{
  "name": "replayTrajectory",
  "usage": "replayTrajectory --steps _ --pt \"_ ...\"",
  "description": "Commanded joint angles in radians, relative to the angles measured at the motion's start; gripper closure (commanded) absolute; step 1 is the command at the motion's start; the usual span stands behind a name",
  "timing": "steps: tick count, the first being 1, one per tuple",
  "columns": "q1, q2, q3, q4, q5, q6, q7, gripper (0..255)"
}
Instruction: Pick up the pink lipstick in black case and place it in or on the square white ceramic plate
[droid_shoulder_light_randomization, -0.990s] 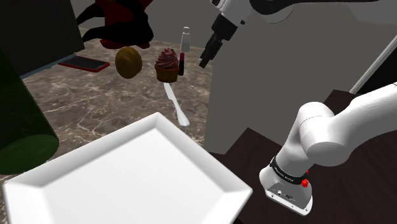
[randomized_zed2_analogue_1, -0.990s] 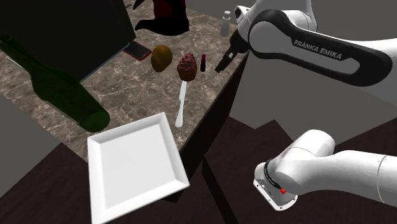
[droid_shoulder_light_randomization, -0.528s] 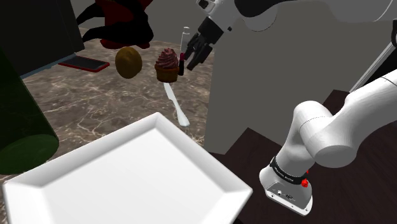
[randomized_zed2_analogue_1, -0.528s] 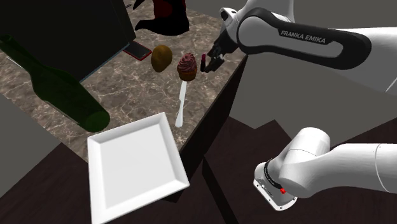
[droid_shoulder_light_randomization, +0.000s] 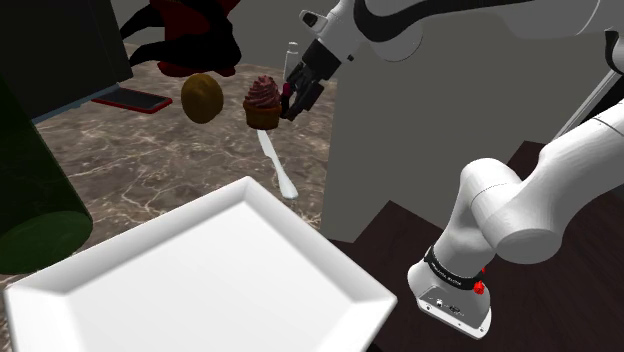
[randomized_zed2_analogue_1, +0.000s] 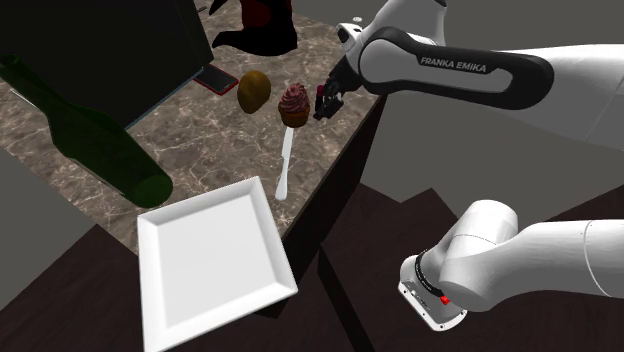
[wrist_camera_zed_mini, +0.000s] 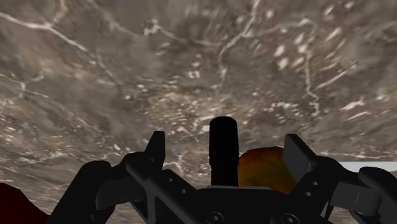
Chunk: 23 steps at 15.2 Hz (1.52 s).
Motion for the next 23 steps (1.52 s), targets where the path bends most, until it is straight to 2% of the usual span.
replayTrajectory --steps 1,4,5,14,23 --pt "0.000 0.001 -0.001 -0.001 0.001 0.002 -0.001 0" --pt "0.000 0.001 0.000 -0.001 0.001 0.002 -0.001 0" --pt "0.000 0.001 0.000 -0.001 0.001 0.002 -0.001 255" --pt "0.000 0.001 0.000 -0.001 0.001 0.002 -0.001 255" --pt "-0.011 -0.012 0.016 0.104 -0.028 -0.111 0.050 255"
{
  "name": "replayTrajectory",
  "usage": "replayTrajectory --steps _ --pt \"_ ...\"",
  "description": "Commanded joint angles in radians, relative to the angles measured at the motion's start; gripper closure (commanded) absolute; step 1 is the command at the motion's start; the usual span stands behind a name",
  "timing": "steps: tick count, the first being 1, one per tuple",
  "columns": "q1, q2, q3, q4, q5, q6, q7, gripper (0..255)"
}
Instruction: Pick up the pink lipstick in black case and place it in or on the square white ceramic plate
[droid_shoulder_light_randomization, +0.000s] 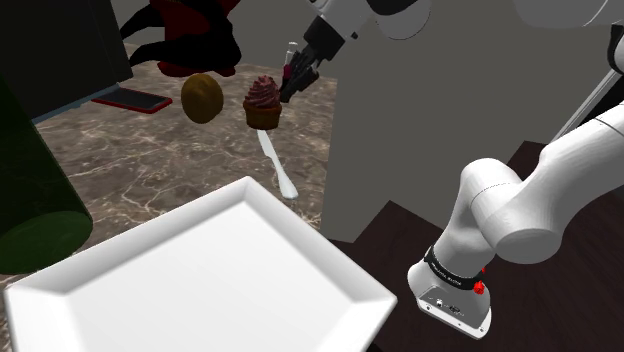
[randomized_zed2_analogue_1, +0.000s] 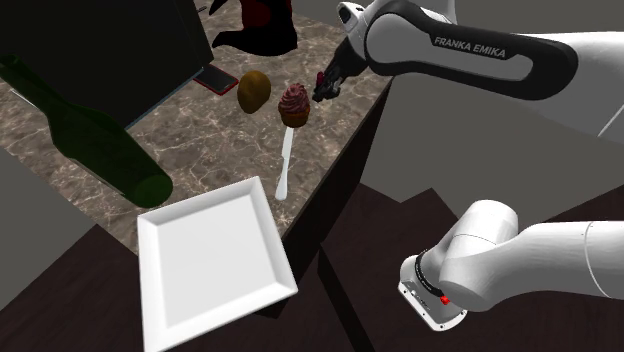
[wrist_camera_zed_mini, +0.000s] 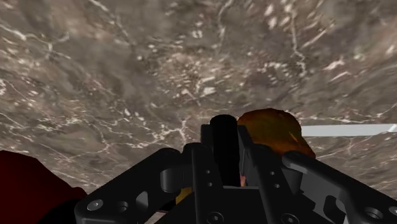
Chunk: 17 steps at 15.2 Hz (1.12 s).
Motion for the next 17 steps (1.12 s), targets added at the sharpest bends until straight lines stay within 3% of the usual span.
replayTrajectory --steps 1,9,17 --pt "-0.003 -0.005 0.003 0.024 -0.007 -0.028 0.012 255" --pt "-0.006 -0.001 0.011 0.120 -0.021 -0.117 0.046 255" --pt "0.014 -0.107 0.197 -0.009 -0.028 -0.044 0.243 255"
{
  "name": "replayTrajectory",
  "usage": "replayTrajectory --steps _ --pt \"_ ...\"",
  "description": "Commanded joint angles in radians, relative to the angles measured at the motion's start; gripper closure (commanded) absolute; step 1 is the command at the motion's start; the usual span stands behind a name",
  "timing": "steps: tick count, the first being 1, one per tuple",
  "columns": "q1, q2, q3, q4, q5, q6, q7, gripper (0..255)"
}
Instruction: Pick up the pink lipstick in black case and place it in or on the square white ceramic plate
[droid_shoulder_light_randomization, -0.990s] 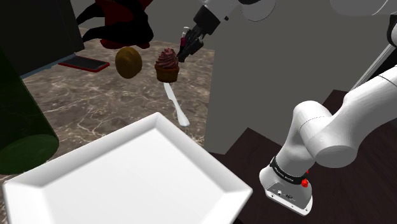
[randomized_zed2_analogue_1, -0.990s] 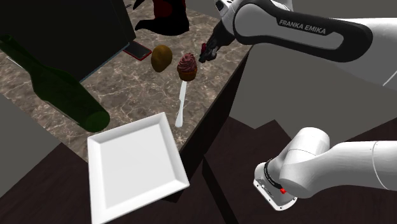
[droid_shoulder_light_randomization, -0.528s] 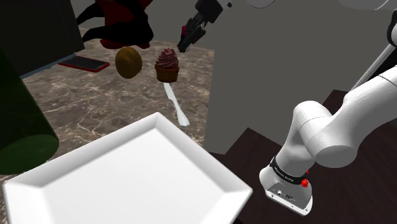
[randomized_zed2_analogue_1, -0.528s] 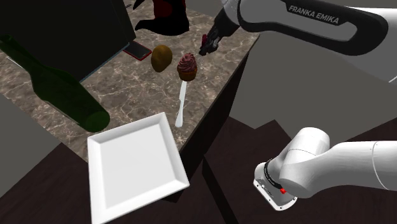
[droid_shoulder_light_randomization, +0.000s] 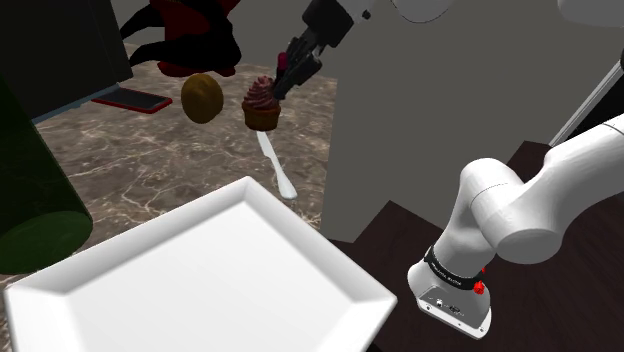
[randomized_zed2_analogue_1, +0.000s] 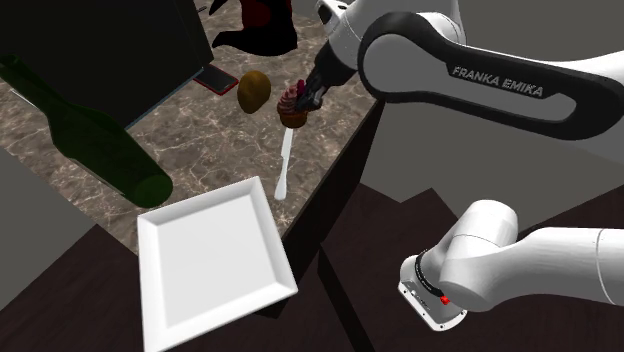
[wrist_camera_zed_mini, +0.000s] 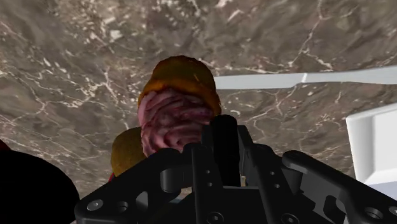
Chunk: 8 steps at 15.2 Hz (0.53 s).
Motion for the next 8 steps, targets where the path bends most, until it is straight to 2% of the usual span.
replayTrajectory --steps 1,8 --pt "0.007 -0.017 0.045 -0.019 0.002 0.014 0.049 255" --pt "0.036 -0.047 0.212 -0.063 0.014 0.066 0.226 255"
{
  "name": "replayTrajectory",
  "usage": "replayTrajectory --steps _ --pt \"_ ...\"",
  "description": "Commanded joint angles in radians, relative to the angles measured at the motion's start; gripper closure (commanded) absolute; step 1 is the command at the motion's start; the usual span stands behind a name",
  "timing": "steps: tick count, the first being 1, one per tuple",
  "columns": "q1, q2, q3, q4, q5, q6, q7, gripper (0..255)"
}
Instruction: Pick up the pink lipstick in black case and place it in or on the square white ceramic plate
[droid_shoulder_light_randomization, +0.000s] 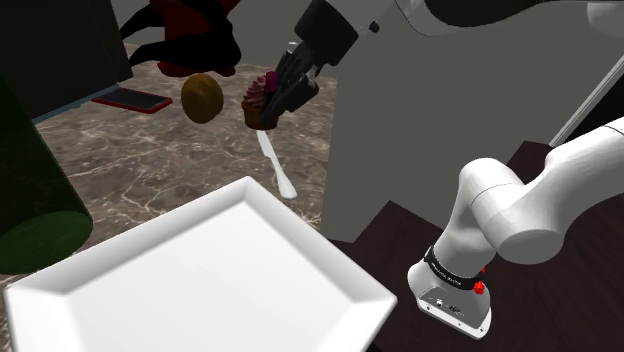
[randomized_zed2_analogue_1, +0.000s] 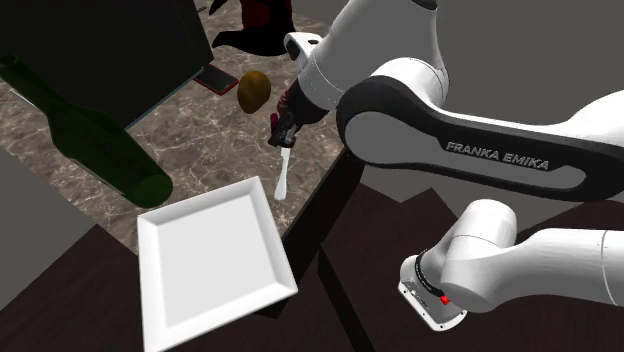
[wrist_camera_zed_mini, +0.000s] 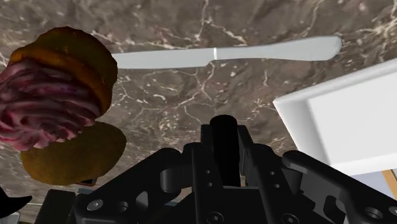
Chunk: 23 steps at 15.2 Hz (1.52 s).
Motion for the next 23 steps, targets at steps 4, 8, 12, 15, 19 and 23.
replayTrajectory --steps 4,8,12,15,19,23 --pt "0.020 0.004 0.125 -0.003 0.007 0.035 0.134 255" --pt "0.028 0.027 0.226 0.017 0.005 0.060 0.240 255" --pt "0.027 0.066 0.330 0.055 -0.008 0.081 0.350 255" --pt "0.017 0.104 0.412 0.095 -0.028 0.094 0.436 255" --pt "0.001 0.148 0.497 0.116 -0.052 0.130 0.519 255" --pt "0.004 0.154 0.509 0.068 -0.048 0.184 0.520 255"
